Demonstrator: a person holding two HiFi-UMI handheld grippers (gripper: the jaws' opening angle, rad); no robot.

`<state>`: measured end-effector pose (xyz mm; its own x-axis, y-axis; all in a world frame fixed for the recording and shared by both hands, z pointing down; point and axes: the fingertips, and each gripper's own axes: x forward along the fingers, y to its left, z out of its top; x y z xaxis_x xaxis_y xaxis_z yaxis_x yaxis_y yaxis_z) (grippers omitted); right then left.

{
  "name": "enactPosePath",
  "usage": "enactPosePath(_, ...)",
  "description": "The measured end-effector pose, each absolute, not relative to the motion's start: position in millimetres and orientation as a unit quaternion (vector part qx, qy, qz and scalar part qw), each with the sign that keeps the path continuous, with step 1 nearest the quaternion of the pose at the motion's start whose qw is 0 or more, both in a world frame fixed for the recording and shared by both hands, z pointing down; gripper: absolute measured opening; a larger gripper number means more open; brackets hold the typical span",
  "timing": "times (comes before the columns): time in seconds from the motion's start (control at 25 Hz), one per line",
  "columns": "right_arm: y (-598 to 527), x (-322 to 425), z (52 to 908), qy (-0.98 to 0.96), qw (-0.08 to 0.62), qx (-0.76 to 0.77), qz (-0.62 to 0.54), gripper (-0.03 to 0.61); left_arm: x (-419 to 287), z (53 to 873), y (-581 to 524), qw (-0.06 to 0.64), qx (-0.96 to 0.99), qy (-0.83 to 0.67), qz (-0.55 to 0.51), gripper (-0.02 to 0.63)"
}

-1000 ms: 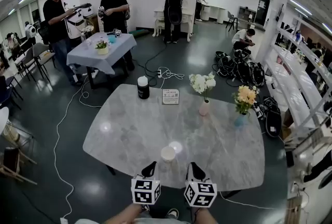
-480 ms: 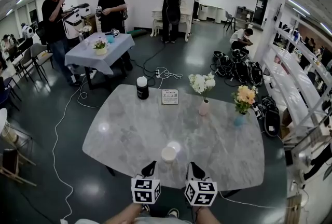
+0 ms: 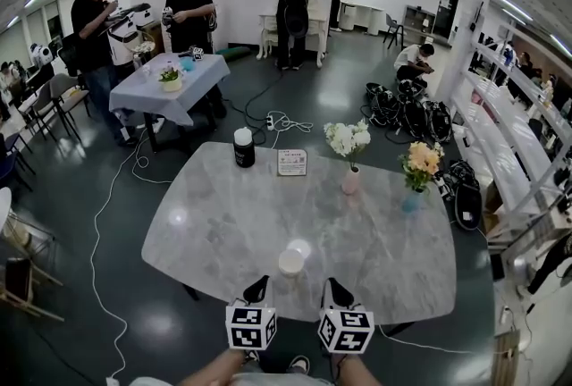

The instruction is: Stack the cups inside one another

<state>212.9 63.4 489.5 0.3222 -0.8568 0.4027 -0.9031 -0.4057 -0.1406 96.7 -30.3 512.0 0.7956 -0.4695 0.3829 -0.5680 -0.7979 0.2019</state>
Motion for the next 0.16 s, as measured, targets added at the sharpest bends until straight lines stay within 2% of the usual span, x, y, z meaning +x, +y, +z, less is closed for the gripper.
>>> enactPosePath(0.16, 61.6, 211.3, 489.5, -0.541, 0.053, 0.812, 0.211, 0.006, 95.0, 512.2, -32.4, 0.155, 0.935, -0.276, 0.161, -0.002)
